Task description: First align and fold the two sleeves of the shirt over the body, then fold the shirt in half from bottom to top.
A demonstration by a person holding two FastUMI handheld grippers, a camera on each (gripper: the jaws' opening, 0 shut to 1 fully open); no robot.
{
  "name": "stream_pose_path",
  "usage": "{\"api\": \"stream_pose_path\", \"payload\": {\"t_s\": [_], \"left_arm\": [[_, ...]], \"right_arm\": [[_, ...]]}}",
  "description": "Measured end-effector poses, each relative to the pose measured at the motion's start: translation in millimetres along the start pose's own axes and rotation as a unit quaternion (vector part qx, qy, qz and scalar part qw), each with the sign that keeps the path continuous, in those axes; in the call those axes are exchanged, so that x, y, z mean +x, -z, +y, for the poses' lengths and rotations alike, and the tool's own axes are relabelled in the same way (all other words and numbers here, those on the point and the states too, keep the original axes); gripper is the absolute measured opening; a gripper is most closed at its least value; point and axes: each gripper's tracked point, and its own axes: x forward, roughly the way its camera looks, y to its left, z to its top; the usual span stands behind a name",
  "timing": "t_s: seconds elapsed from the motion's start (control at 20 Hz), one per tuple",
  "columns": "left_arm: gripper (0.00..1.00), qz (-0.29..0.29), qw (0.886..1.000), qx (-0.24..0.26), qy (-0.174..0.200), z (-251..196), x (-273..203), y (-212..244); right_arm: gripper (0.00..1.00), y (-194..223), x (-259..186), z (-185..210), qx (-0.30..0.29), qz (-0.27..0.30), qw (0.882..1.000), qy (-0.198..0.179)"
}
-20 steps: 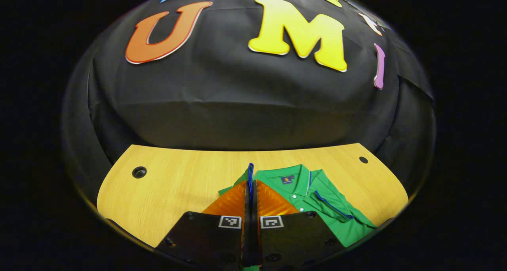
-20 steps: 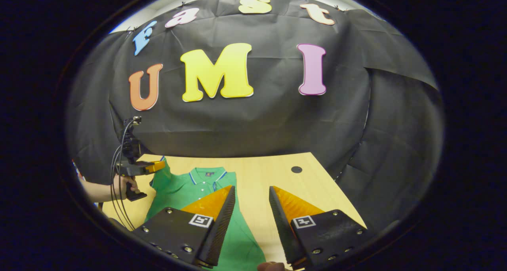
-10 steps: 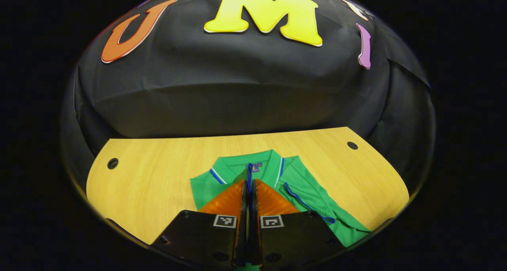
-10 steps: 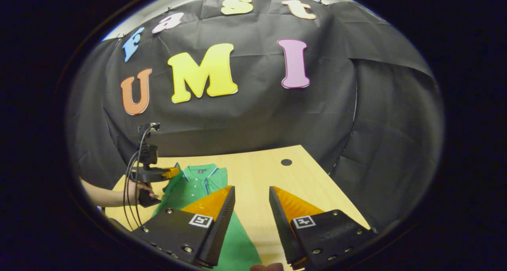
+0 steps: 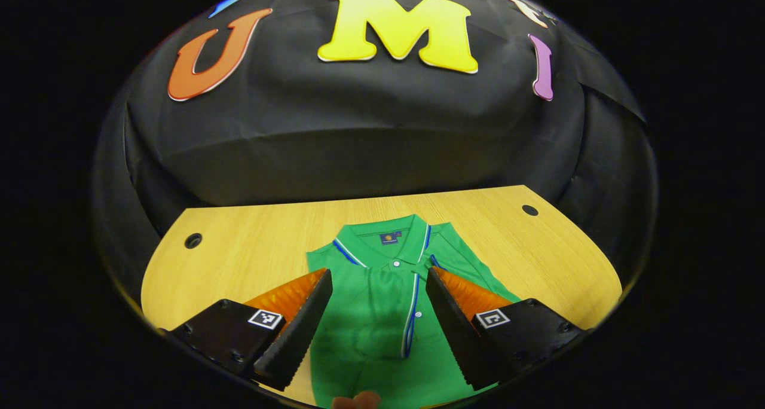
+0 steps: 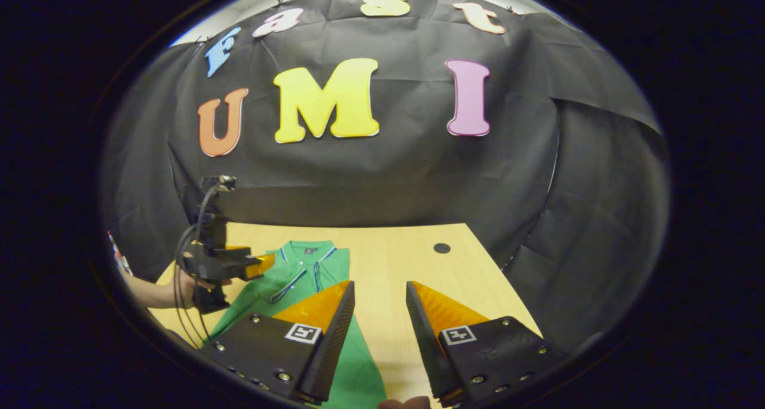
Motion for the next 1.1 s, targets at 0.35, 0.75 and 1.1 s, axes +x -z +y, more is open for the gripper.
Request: {"api": "stream_pose_path", "payload": {"t_s": [0.35,0.75,1.1], "left_arm": [[1.00,-0.003,0.999,-0.003,-0.036,57.9,-122.3,47.3],[1.00,0.137,0.990,-0.021,0.031,61.6,-222.6,182.6],[1.00,0.248,0.962,-0.044,0.102,37.9,-271.9,263.2]], "right_arm": [[0.58,41.8,20.1,38.0,-0.055,0.047,0.996,-0.041],[0.58,139.9,0.7,74.9,-0.102,0.143,0.974,-0.142],[0.59,239.3,-36.9,45.1,-0.127,0.252,0.950,-0.137]]}}
